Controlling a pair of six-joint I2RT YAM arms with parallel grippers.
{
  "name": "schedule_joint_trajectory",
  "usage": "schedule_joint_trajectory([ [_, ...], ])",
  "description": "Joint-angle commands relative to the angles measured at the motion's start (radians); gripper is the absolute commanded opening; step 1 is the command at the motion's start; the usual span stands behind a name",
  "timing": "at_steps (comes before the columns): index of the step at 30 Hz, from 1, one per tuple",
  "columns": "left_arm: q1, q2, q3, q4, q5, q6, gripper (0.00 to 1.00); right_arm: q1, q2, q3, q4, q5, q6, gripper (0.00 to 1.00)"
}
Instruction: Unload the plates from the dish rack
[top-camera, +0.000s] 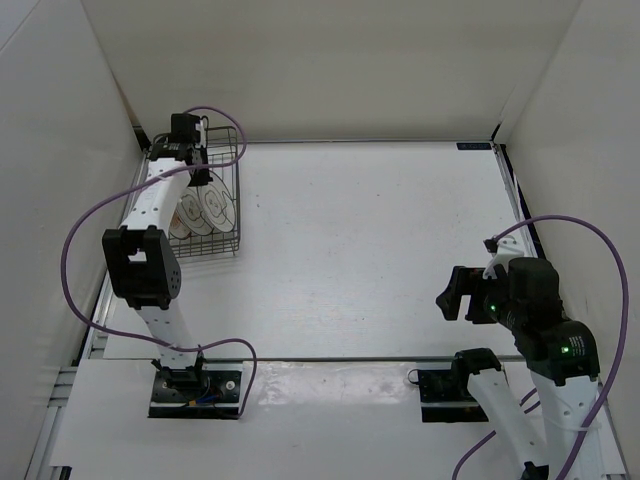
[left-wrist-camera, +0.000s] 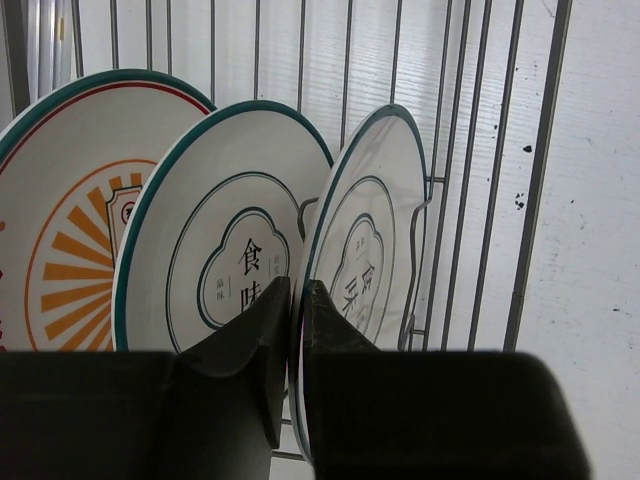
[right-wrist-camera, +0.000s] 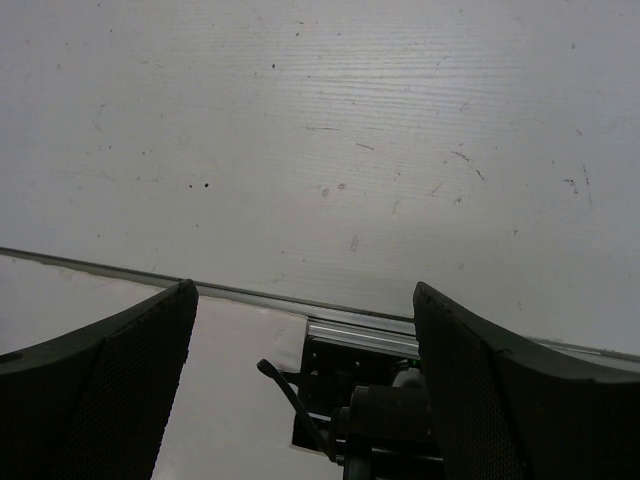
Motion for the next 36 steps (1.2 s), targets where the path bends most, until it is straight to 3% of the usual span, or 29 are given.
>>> schedule_joint_trajectory([
  [1, -0.001, -0.013, 0.061, -0.005, -0.032, -0.014, 0.05, 0.003, -0.006, 0.001, 0.021, -0.008, 0.000, 0.90],
  [21, -0.080, -0.200, 0.210, 0.028, -0.026, -0.069, 0.00, 0.006, 0.020, -0.010, 0.030, -0.027, 0.000, 0.90],
  [32, -0.098, -0.366, 0.052, 0.190, 0.279, -0.274, 0.00, 0.005, 0.034, -0.021, 0.037, -0.031, 0.005, 0.90],
  [36, -0.106, -0.352, -0.041, 0.251, 0.513, -0.377, 0.00, 0.003, 0.035, -0.019, 0.037, -0.030, 0.007, 0.90],
])
